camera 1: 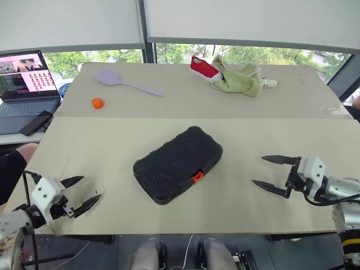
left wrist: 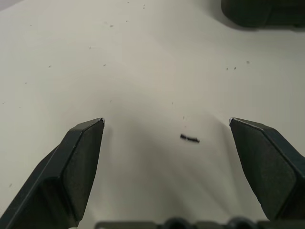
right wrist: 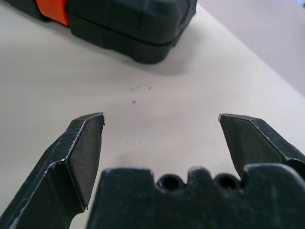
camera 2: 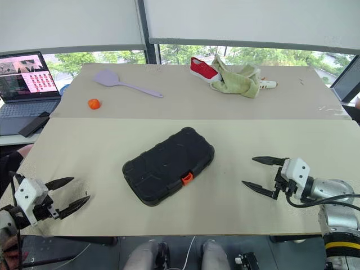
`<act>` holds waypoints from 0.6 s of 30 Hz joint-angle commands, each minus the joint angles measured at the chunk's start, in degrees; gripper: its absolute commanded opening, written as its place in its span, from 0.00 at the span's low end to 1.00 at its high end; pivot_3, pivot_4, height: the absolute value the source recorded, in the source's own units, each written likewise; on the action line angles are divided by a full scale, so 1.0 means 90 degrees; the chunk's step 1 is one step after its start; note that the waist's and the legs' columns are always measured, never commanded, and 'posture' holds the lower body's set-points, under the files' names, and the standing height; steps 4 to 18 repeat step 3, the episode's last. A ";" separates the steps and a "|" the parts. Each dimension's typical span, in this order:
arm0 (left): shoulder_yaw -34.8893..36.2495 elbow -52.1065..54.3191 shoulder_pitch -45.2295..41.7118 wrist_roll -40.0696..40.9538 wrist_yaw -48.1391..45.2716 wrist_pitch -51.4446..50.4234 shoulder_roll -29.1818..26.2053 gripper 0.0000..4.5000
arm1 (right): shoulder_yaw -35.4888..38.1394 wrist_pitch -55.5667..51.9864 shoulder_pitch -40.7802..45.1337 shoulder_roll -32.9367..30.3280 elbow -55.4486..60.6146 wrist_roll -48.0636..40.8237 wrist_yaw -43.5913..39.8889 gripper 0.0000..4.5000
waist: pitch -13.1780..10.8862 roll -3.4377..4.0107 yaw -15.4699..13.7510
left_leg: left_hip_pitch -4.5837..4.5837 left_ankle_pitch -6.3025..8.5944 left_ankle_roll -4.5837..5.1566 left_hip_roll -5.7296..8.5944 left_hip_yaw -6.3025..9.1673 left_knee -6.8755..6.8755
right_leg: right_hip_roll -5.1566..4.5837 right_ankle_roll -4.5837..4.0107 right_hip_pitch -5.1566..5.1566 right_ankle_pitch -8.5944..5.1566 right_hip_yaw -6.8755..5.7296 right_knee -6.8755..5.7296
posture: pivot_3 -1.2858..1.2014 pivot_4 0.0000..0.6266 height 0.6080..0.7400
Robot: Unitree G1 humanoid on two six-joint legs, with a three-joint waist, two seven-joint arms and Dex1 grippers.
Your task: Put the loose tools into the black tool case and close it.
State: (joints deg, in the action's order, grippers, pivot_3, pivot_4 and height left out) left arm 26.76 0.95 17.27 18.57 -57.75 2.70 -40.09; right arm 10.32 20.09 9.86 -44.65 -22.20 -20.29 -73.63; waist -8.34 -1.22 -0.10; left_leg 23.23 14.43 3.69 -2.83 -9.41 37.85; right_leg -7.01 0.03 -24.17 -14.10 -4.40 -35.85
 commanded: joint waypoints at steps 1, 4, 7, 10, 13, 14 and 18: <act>0.0127 0.0208 0.0069 0.0049 0.0211 0.0268 0.0097 1.00 | -0.0009 0.0728 0.0205 -0.0110 -0.0433 0.0162 -0.0303 1.00 | 0.0000 0.0000 -0.0001 | 0.0001 0.0012 -0.0021 0.0000 0.0001 0.0000 | -0.0001 0.0000 0.0001 0.0000 0.0001 0.0000 | 0.52 0.24 1.00; 0.0058 0.0303 0.0050 0.0056 0.0355 0.0253 0.0182 1.00 | 0.0026 0.0860 0.0378 -0.0050 -0.0750 0.0164 -0.0292 1.00 | -0.0001 0.0001 0.0002 | 0.0000 0.0011 -0.0031 0.0000 0.0000 0.0000 | -0.0001 0.0001 0.0003 0.0000 -0.0001 -0.0002 | 0.52 0.24 1.00; 0.0058 0.0303 0.0050 0.0056 0.0355 0.0253 0.0182 1.00 | 0.0026 0.0860 0.0378 -0.0050 -0.0750 0.0164 -0.0292 1.00 | -0.0001 0.0001 0.0002 | 0.0000 0.0011 -0.0031 0.0000 0.0000 0.0000 | -0.0001 0.0001 0.0003 0.0000 -0.0001 -0.0002 | 0.52 0.24 1.00; 0.0058 0.0303 0.0050 0.0056 0.0355 0.0253 0.0182 1.00 | 0.0026 0.0860 0.0378 -0.0050 -0.0750 0.0164 -0.0292 1.00 | -0.0001 0.0001 0.0002 | 0.0000 0.0011 -0.0031 0.0000 0.0000 0.0000 | -0.0001 0.0001 0.0003 0.0000 -0.0001 -0.0002 | 0.52 0.24 1.00; 0.0058 0.0303 0.0050 0.0056 0.0355 0.0253 0.0182 1.00 | 0.0026 0.0860 0.0378 -0.0050 -0.0750 0.0164 -0.0292 1.00 | -0.0001 0.0001 0.0002 | 0.0000 0.0011 -0.0031 0.0000 0.0000 0.0000 | -0.0001 0.0001 0.0003 0.0000 -0.0001 -0.0002 | 0.52 0.24 1.00; 0.0058 0.0303 0.0050 0.0056 0.0355 0.0253 0.0182 1.00 | 0.0026 0.0860 0.0378 -0.0050 -0.0750 0.0164 -0.0292 1.00 | -0.0001 0.0001 0.0002 | 0.0000 0.0011 -0.0031 0.0000 0.0000 0.0000 | -0.0001 0.0001 0.0003 0.0000 -0.0001 -0.0002 | 0.52 0.24 1.00; 0.0058 0.0303 0.0050 0.0056 0.0355 0.0253 0.0182 1.00 | 0.0026 0.0860 0.0378 -0.0050 -0.0750 0.0164 -0.0292 1.00 | -0.0001 0.0001 0.0002 | 0.0000 0.0011 -0.0031 0.0000 0.0000 0.0000 | -0.0001 0.0001 0.0003 0.0000 -0.0001 -0.0002 | 0.52 0.24 1.00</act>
